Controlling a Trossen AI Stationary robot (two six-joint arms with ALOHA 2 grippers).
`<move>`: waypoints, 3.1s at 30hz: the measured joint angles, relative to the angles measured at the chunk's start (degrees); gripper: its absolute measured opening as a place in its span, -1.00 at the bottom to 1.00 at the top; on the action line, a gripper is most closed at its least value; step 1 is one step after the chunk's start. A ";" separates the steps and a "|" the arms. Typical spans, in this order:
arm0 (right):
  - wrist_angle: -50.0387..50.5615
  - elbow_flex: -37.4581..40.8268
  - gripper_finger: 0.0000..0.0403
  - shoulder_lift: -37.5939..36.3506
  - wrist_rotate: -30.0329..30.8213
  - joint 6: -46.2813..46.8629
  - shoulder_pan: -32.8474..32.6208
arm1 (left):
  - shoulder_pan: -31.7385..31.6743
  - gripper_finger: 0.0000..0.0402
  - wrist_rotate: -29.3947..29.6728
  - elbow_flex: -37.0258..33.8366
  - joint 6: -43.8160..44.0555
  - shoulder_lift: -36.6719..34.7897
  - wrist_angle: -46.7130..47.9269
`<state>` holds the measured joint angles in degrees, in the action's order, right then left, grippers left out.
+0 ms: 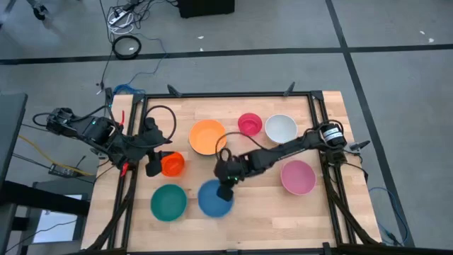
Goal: Nest bowls inside each other
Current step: Stack the blue bowl on top of the yellow bowl, then stack the green bowl on top of the blue bowl
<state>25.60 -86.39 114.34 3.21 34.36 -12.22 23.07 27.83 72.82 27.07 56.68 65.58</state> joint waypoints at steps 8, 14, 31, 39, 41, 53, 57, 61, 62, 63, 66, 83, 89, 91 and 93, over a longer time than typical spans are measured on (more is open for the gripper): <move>0.11 -7.63 -1.00 0.00 5.24 -11.02 7.09 | 0.00 -0.07 -0.03 0.00 0.20 0.01 0.18; 3.17 -14.29 -1.00 -0.15 5.78 -16.99 11.83 | 0.00 -0.07 -1.48 0.00 1.96 -0.02 2.94; 13.23 -15.85 -1.00 -0.15 1.83 -21.47 26.16 | 0.00 -0.07 -1.53 0.02 5.14 -0.02 7.67; 15.77 -15.85 -0.99 -0.14 -1.95 -22.07 27.76 | -0.01 -0.07 -0.57 0.02 5.18 -0.02 7.61; 15.47 -15.85 -0.95 -0.13 -1.97 -22.05 27.72 | -0.02 -0.07 -0.44 0.02 5.18 -0.02 7.61; 15.23 -15.85 -0.39 -0.13 -1.05 -19.49 26.74 | -0.02 -0.07 -0.59 0.02 6.65 -0.04 7.63; 17.29 -15.85 -0.37 -0.13 -1.08 -19.47 25.65 | 0.04 -0.07 -3.59 0.02 8.49 -0.04 8.10; 19.85 -15.85 -0.39 -0.11 0.21 -19.47 23.78 | 1.20 -0.07 -6.90 0.02 11.65 -0.04 9.52; 20.88 -15.85 -0.39 -0.13 1.44 -19.56 23.13 | 1.59 -0.07 -8.03 0.02 12.61 -0.04 10.18; 22.24 -15.85 -0.39 -0.18 2.95 -19.83 22.34 | 2.07 -0.07 -9.09 0.02 13.83 -0.04 10.83; 26.67 -15.85 -0.39 -0.28 8.91 -20.32 19.37 | 4.20 -0.07 -12.17 -0.79 17.19 -0.04 11.32; 52.80 -15.83 -0.42 -7.09 30.76 4.75 -7.91 | 15.95 -0.07 -22.21 -23.13 34.45 0.50 2.65; 59.87 -15.83 -0.42 -14.12 34.82 24.58 -18.40 | 20.88 -0.07 -22.82 -25.64 32.52 0.51 -4.37; 59.99 -15.83 -0.42 -15.96 36.40 29.29 -21.58 | 22.20 -0.07 -22.66 -26.08 30.74 0.51 -4.37; 59.96 -15.83 -0.42 -16.96 38.16 33.12 -24.31 | 23.90 -0.07 -22.10 -26.40 28.03 0.60 -4.28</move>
<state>85.56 -102.21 97.38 41.37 67.48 -36.53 46.97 5.74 46.42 55.10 57.28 61.30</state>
